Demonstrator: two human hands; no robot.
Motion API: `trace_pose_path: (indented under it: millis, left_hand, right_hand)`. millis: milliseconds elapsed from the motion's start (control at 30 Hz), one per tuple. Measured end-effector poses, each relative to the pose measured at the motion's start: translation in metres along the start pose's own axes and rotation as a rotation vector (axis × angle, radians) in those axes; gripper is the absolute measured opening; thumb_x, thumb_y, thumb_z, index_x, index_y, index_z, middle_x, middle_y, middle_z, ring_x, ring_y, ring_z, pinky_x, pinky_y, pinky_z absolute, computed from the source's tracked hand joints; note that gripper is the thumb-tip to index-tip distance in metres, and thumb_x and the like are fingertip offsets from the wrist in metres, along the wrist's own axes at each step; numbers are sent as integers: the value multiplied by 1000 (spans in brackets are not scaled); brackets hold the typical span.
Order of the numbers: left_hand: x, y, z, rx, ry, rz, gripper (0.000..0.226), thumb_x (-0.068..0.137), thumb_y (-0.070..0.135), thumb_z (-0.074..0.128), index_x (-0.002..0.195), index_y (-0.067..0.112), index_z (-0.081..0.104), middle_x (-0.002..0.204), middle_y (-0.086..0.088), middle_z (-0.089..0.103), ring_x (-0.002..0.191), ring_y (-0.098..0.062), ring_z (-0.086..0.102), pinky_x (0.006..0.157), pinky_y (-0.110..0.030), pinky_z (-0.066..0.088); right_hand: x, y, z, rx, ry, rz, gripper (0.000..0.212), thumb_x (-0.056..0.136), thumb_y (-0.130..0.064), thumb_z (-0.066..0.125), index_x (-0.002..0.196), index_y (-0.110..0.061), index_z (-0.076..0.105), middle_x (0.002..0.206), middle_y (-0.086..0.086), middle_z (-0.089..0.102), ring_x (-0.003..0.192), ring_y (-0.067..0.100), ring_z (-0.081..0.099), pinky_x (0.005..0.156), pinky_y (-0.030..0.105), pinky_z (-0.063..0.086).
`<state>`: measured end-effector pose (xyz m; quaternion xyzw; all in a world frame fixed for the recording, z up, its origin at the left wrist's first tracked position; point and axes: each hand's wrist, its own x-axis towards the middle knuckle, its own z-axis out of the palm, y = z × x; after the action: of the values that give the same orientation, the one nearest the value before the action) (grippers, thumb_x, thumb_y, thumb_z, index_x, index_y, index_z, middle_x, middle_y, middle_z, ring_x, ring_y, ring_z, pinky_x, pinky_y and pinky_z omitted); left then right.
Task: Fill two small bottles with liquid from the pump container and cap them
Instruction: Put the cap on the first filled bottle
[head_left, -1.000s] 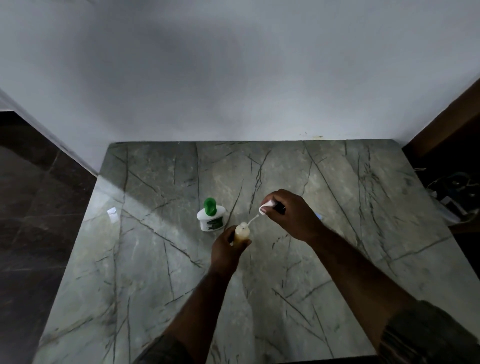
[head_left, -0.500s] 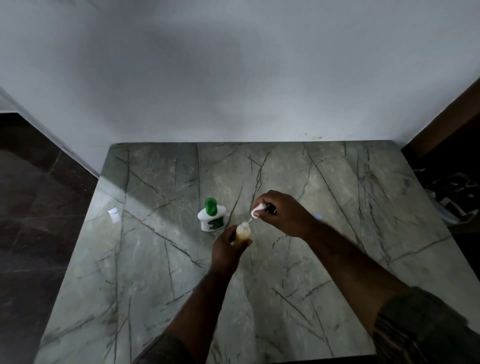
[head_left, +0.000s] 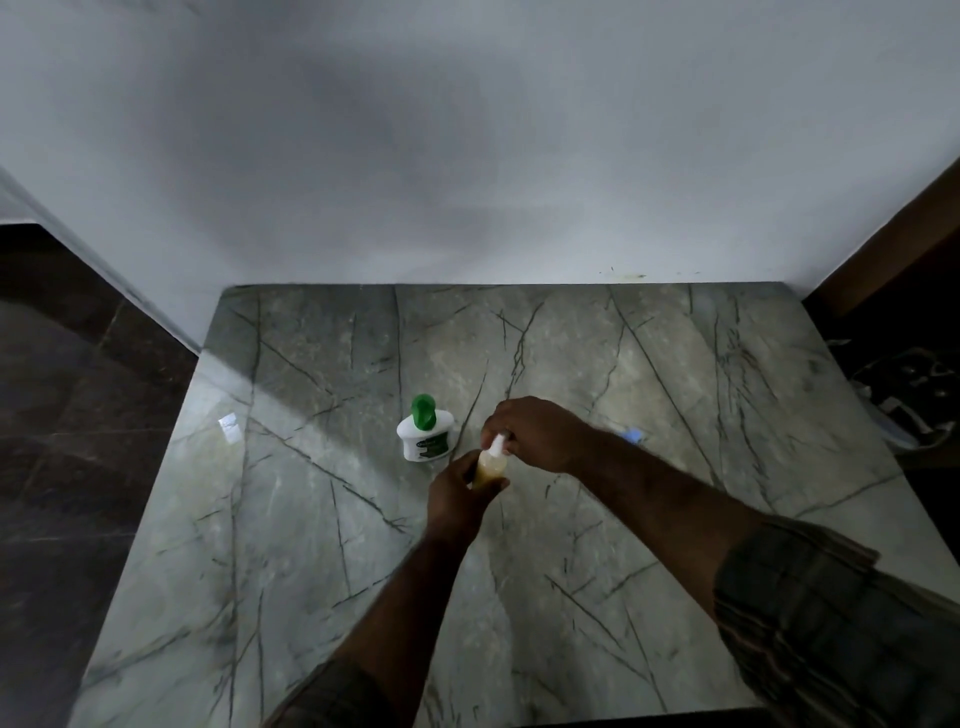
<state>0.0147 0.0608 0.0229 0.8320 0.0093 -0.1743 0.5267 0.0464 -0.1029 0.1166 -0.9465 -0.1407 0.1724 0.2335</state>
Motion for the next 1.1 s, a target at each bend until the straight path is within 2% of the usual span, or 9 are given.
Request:
trace_pose_path:
  millis: [267,367,467,567,733,833,933,1000,1100]
  left_hand:
    - [-4,-3,4,-9,-25,16,51,79,23,82,127,28,66,119,8,71,108,-12,65,98,-31,51]
    - [-3,-6,2,-27,-15,27,39,80,21,81,113,37,67,104,12,72,100,-13,68,86,-22,51]
    - [0,-7,-1,-29,-2,3,41,79,20,83,118,27,69,101,13,70,98,-14,67,83,-22,47]
    - [3,-8,-1,3,-14,8,42,80,20,82,120,24,70,102,12,69,99,-14,66,84,-23,45]
    - [2,-10,2,-13,-30,12,45,81,21,81,123,25,68,110,7,72,102,-12,67,91,-26,51]
    - [2,-10,2,-27,-51,-2,37,81,21,81,115,29,69,106,8,74,100,-14,68,87,-24,51]
    - [4,-11,3,-31,-44,-37,44,80,20,82,121,23,69,109,6,72,102,-14,66,85,-20,46]
    - [4,-11,4,-11,-48,-17,45,80,19,82,123,23,68,110,6,73,102,-14,66,86,-21,47]
    - [3,-10,4,-27,-50,1,44,80,17,82,122,24,69,113,5,73,104,-13,66,94,-29,52]
  right_hand:
    - [15,-6,7,-143,20,283,49,81,-58,68,102,-13,69,96,8,71,91,25,69,76,33,53]
    - [9,-10,6,-34,-77,169,58,78,-33,78,131,-23,57,120,4,59,107,20,60,88,34,50]
    - [6,-12,3,-22,-73,26,37,82,-10,68,118,-18,68,114,6,63,105,23,61,85,30,45]
    - [8,-14,4,-32,-13,39,21,82,-19,69,102,-14,74,101,6,73,97,24,66,76,25,39]
    - [15,-9,15,-166,46,271,56,80,-58,70,110,-11,68,105,11,70,95,26,68,78,35,54]
    - [12,-6,20,-64,-52,149,57,80,-31,75,130,-23,52,117,8,57,98,26,64,82,38,55]
    - [10,-5,20,-75,-87,66,25,84,-17,64,109,-19,63,106,9,61,96,28,63,77,34,49]
    - [14,-4,21,-125,-45,136,19,85,-28,66,99,-16,67,99,9,67,93,27,65,70,29,42]
    - [19,0,23,-233,-2,240,53,82,-60,65,108,-14,66,104,9,70,94,27,67,71,32,48]
